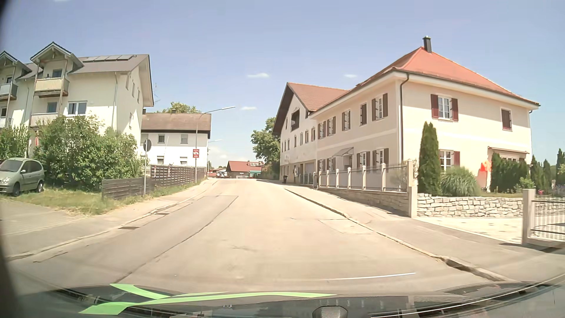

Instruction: Follow the waypoints while adhering to traffic rules and regulations

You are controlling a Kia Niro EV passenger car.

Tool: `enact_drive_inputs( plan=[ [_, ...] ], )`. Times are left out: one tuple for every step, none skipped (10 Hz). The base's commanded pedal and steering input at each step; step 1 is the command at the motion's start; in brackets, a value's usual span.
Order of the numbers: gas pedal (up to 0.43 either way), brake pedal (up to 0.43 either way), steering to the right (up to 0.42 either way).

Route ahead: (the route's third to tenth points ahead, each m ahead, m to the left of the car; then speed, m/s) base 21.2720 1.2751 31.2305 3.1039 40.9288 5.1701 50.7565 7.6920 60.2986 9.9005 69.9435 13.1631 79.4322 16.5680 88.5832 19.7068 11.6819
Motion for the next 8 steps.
enact_drive_inputs(
  plan=[
    [0.189,0.000,-0.041],
    [0.189,0.000,-0.042],
    [0.189,0.000,-0.042],
    [0.189,0.000,-0.042],
    [0.197,0.000,-0.041],
    [0.197,0.000,-0.040],
    [0.197,0.000,-0.037],
    [0.197,0.000,-0.037]
  ],
)
